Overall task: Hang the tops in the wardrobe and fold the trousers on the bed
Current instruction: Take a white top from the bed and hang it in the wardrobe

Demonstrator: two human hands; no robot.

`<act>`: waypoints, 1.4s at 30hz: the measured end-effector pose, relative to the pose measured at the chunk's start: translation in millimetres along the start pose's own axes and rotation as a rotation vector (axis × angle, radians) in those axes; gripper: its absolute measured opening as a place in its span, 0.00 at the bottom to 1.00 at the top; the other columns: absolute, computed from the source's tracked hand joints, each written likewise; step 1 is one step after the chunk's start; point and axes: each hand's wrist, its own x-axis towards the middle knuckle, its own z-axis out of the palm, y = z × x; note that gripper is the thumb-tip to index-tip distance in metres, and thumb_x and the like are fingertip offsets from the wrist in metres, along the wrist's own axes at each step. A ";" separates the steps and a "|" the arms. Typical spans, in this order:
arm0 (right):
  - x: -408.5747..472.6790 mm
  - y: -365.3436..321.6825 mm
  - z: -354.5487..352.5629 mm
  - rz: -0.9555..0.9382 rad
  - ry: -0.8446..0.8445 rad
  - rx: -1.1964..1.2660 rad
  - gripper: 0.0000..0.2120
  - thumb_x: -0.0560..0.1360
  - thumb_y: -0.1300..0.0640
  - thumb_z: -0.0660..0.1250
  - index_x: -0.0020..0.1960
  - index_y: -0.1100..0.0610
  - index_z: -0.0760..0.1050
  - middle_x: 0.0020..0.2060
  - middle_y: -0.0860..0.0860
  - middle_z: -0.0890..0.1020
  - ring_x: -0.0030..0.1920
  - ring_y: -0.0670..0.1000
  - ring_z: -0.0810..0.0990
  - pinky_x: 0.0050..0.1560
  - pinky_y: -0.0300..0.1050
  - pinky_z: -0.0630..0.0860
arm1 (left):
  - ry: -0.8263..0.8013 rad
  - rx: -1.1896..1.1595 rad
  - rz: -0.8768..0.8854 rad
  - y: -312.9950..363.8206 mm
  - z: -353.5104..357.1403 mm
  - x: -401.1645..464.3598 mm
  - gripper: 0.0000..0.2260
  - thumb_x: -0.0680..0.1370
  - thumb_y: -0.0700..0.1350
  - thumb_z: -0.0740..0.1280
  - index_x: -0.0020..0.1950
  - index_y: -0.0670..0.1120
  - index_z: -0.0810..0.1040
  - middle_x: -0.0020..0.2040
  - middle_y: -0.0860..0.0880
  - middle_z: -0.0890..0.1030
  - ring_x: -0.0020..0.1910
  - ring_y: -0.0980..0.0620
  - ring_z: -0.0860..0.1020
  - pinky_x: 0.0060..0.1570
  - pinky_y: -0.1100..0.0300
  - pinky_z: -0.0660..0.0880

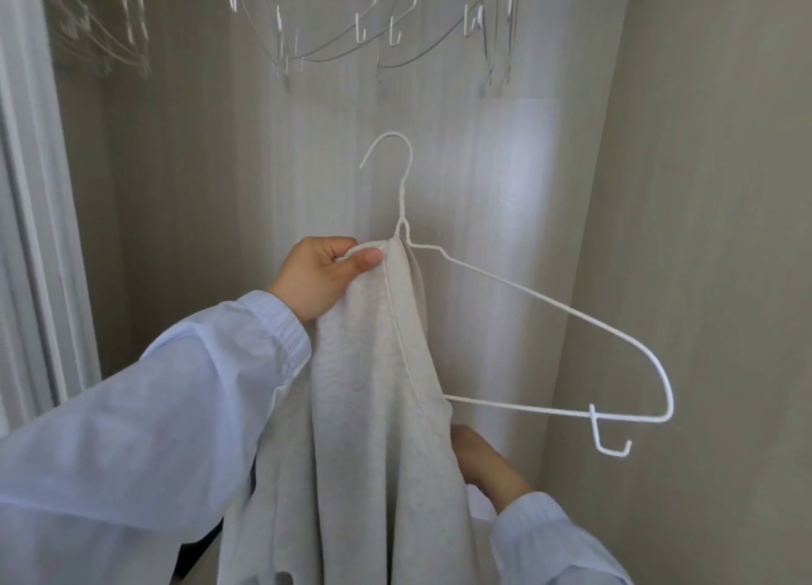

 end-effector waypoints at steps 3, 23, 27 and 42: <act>2.6 10.8 -9.5 0.169 -0.032 0.459 0.08 0.77 0.64 0.60 0.42 0.64 0.75 0.33 0.55 0.80 0.29 0.50 0.76 0.27 0.39 0.73 | 0.042 0.058 0.004 -5.8 -15.6 -2.4 0.20 0.76 0.48 0.68 0.28 0.46 0.63 0.22 0.56 0.62 0.24 0.59 0.61 0.24 0.69 0.59; -2.5 -51.8 -82.7 -0.186 0.735 0.067 0.20 0.81 0.51 0.53 0.50 0.65 0.77 0.53 0.63 0.79 0.58 0.62 0.74 0.59 0.51 0.68 | -0.083 0.632 -0.030 -20.0 21.9 -55.8 0.19 0.79 0.58 0.58 0.36 0.45 0.72 0.37 0.45 0.80 0.43 0.42 0.78 0.43 0.54 0.73; -26.9 -63.4 -91.5 -0.357 0.946 -0.446 0.21 0.79 0.48 0.56 0.49 0.64 0.79 0.52 0.57 0.75 0.57 0.59 0.69 0.53 0.49 0.64 | -0.097 0.447 -0.070 -17.9 12.2 -56.7 0.20 0.79 0.54 0.60 0.32 0.44 0.70 0.27 0.49 0.71 0.35 0.44 0.74 0.41 0.54 0.72; -35.7 -73.4 -85.7 -0.675 0.324 -0.175 0.10 0.77 0.50 0.63 0.37 0.44 0.71 0.32 0.43 0.78 0.38 0.44 0.75 0.44 0.42 0.70 | -0.179 0.458 0.050 -6.3 30.2 -67.5 0.20 0.80 0.57 0.57 0.29 0.51 0.67 0.26 0.53 0.70 0.31 0.52 0.70 0.35 0.58 0.66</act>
